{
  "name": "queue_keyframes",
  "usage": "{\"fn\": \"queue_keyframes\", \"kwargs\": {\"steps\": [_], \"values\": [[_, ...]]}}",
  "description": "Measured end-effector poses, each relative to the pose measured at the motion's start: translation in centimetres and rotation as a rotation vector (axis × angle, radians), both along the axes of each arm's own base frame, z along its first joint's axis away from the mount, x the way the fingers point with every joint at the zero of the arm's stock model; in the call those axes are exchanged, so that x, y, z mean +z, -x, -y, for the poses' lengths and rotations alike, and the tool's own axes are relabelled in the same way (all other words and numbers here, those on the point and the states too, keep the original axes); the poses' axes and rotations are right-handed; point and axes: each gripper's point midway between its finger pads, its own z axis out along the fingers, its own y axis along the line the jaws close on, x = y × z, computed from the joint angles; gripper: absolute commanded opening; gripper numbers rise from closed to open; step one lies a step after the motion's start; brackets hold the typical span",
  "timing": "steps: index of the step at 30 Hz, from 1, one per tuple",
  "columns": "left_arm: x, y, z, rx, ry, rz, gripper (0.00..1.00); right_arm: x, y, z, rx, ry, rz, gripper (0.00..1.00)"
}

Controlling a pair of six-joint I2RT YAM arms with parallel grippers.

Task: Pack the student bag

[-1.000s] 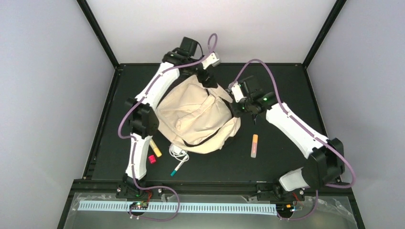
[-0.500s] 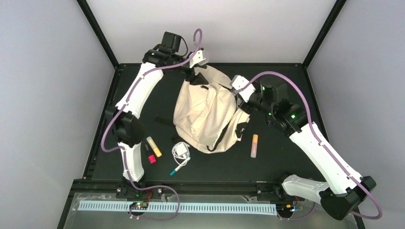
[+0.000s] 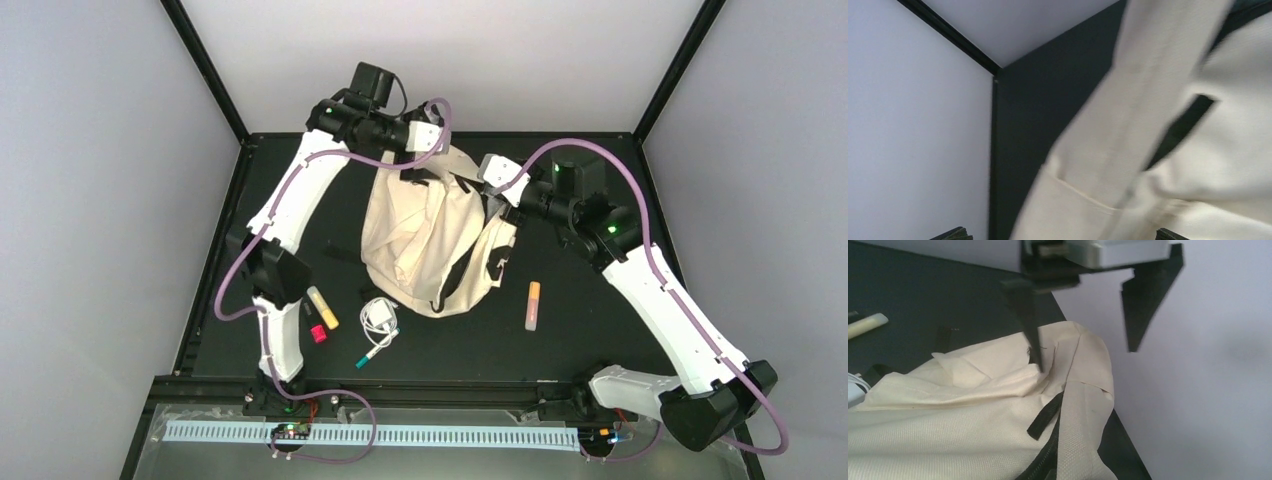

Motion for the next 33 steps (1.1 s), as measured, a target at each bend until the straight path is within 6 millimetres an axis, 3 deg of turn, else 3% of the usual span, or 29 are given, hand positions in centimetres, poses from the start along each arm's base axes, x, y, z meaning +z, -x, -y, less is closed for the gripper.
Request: {"fn": "queue_keyframes", "kwargs": {"steps": [4,9,15,19,21,27,28,30,33], "values": [[0.5,-2.1,1.0,-0.028,0.006,0.073,0.99,0.6,0.5,-0.4,0.048,-0.025,0.001,0.01],[-3.2,-1.6,1.3,-0.088,-0.059,0.014,0.96,0.7,0.9,-0.7,0.073,-0.035,-0.005,0.01],[-5.0,0.1,1.0,-0.151,-0.096,-0.027,0.56,0.9,1.0,-0.9,0.088,-0.048,-0.006,0.01],[-5.6,0.8,0.7,-0.179,-0.115,-0.038,0.17,1.1,1.2,-1.0,0.092,-0.07,-0.005,0.01],[-5.9,1.2,0.6,-0.184,-0.124,-0.056,0.04,1.2,1.2,-1.0,0.091,-0.078,-0.007,0.01],[-6.1,1.8,0.1,-0.162,-0.143,-0.096,0.02,0.9,1.0,-0.3,0.047,-0.102,-0.014,0.02],[-6.0,1.9,0.0,-0.145,-0.147,-0.104,0.02,0.9,0.9,-0.1,0.031,-0.108,-0.017,0.07],[-5.7,2.1,-0.5,-0.108,-0.157,-0.113,0.02,0.7,0.8,0.5,-0.016,-0.13,-0.033,0.32],[-5.2,2.5,-1.5,-0.034,-0.184,-0.132,0.01,1.2,0.3,1.7,-0.119,-0.19,-0.058,0.51]]}}
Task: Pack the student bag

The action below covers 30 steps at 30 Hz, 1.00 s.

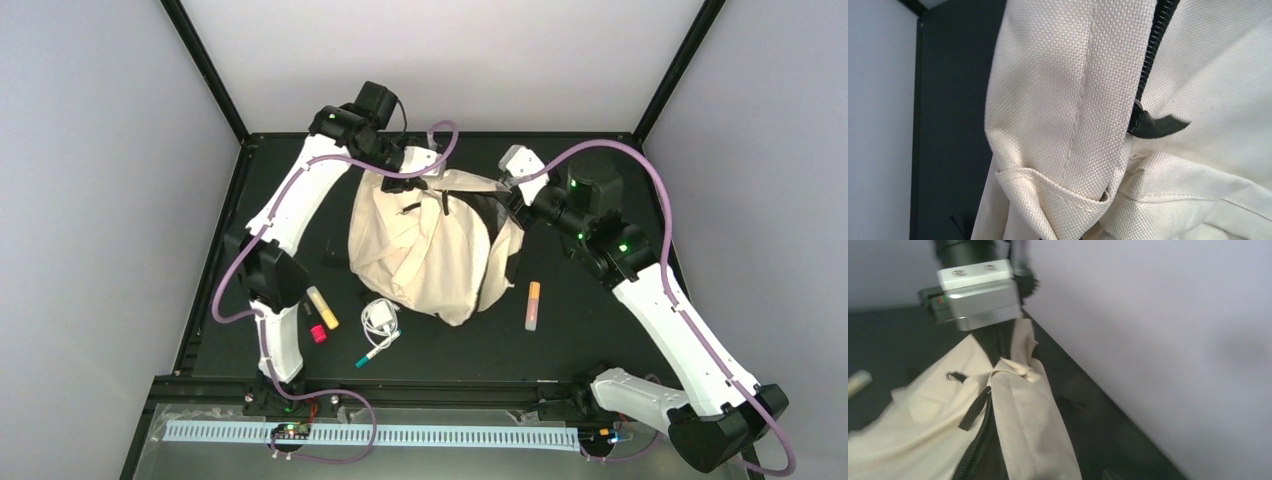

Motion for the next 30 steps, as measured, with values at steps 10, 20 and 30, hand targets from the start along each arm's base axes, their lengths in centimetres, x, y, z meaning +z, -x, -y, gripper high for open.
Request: {"fn": "queue_keyframes", "kwargs": {"steps": [10,20,30], "values": [[2.3,-0.7,-3.2,0.348,-0.078,-0.042,0.02,0.0,0.3,3.2,-0.256,-0.2,-0.236,0.56],[2.7,-0.7,-4.2,0.479,-0.089,-0.075,0.02,2.7,4.0,0.1,-0.15,-0.508,-0.397,0.35],[2.8,0.3,-4.1,0.495,-0.079,-0.09,0.02,-4.0,1.6,-8.8,-0.139,-0.51,-0.589,0.32]]}}
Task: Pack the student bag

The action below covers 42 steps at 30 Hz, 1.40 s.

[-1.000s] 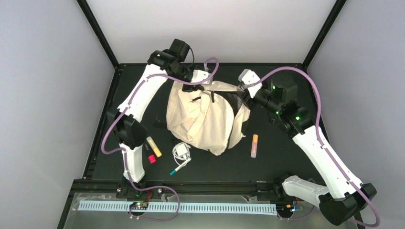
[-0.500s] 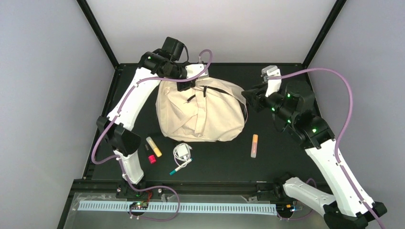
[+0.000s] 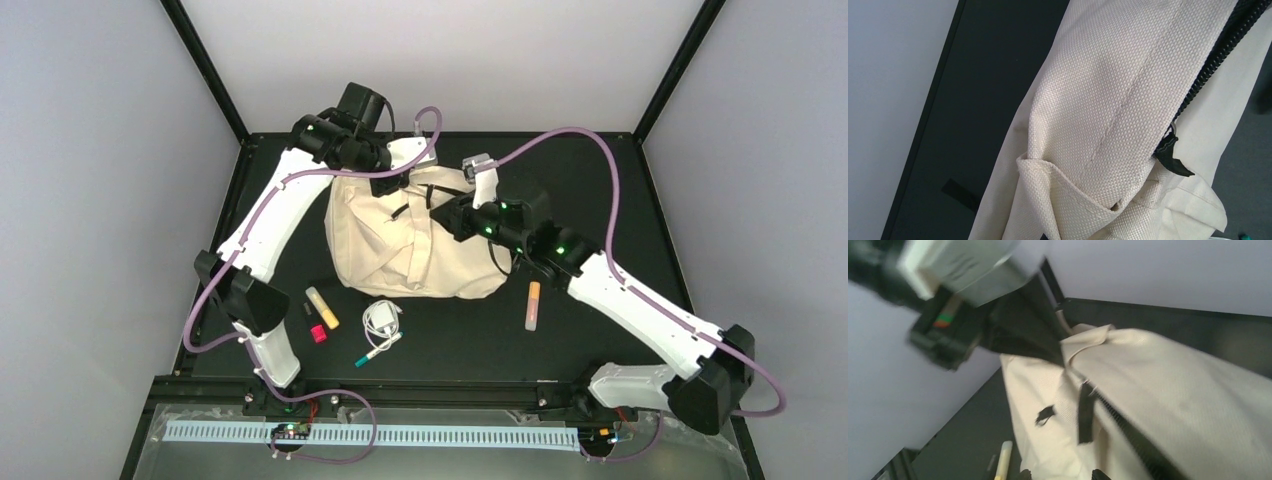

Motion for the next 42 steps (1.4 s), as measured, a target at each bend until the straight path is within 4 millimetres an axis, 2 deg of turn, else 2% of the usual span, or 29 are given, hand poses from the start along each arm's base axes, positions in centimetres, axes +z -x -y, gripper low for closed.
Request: {"fn": "queue_keyframes", "kwargs": {"steps": [7,12,18,29,36,42], "values": [[0.0,0.4,0.1,-0.005,0.008,0.013,0.02,-1.0,-3.4,-1.0,-0.106,0.004,-0.013,0.33],[-0.1,0.3,0.2,-0.005,0.01,0.016,0.02,-1.4,-4.5,-1.4,-0.137,-0.007,-0.013,0.31],[-0.1,0.4,0.1,-0.006,0.01,0.019,0.02,-1.5,-5.7,-1.5,-0.189,-0.016,-0.011,0.22],[0.6,1.5,-0.2,-0.02,0.032,0.049,0.02,-1.5,-6.7,-0.8,-0.271,-0.032,-0.005,0.01],[0.6,1.7,-0.1,-0.033,0.032,0.054,0.02,-1.7,-7.0,-0.2,-0.304,-0.002,0.018,0.01],[0.4,1.7,-0.1,-0.027,0.018,0.06,0.02,-2.0,-6.3,0.7,-0.29,0.067,0.05,0.01]]}}
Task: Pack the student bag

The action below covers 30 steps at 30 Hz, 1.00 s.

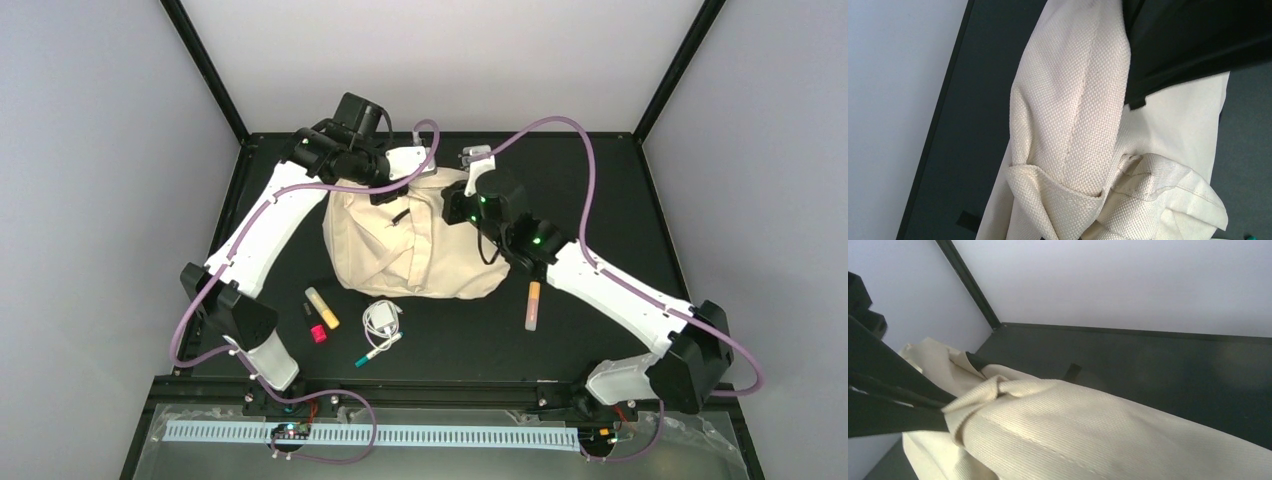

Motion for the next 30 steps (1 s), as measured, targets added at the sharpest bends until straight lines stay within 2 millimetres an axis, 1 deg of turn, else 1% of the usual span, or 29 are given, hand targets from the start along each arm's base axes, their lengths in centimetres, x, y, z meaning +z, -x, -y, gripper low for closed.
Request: {"fn": "queue_keyframes", "kwargs": {"steps": [4,7,13,15,17,19,22,24,27,30], "values": [[-0.2,-0.1,0.1,0.005,-0.01,0.009,0.02,-0.5,0.7,2.1,-0.007,0.044,-0.01,0.01],[-0.3,-0.4,0.0,0.011,-0.016,0.017,0.02,-1.4,1.1,4.3,-0.03,0.058,-0.029,0.01],[-0.4,-0.7,0.1,0.017,-0.021,0.029,0.02,-3.2,3.0,8.7,-0.054,0.062,-0.068,0.01],[-0.4,-0.7,0.1,0.019,-0.021,0.033,0.02,-4.1,3.5,10.0,-0.055,0.057,-0.087,0.01],[-0.3,-0.8,0.1,0.02,-0.02,0.037,0.02,-5.8,4.0,11.1,-0.047,0.053,-0.12,0.01],[-0.3,-0.9,0.0,0.022,-0.021,0.039,0.02,-7.9,4.6,11.7,-0.034,0.059,-0.166,0.01],[-0.3,-1.0,0.0,0.027,-0.025,0.043,0.02,-11.0,5.5,12.0,-0.004,0.072,-0.24,0.01],[-0.3,-1.0,-0.1,0.028,-0.027,0.043,0.02,-12.4,5.9,12.2,0.015,0.067,-0.275,0.01],[-0.3,-1.0,-0.1,0.03,-0.028,0.044,0.02,-13.2,5.9,12.6,0.025,0.048,-0.299,0.01],[-0.3,-1.0,-0.1,0.03,-0.027,0.043,0.01,-12.9,5.7,12.7,0.04,0.047,-0.297,0.01]]}}
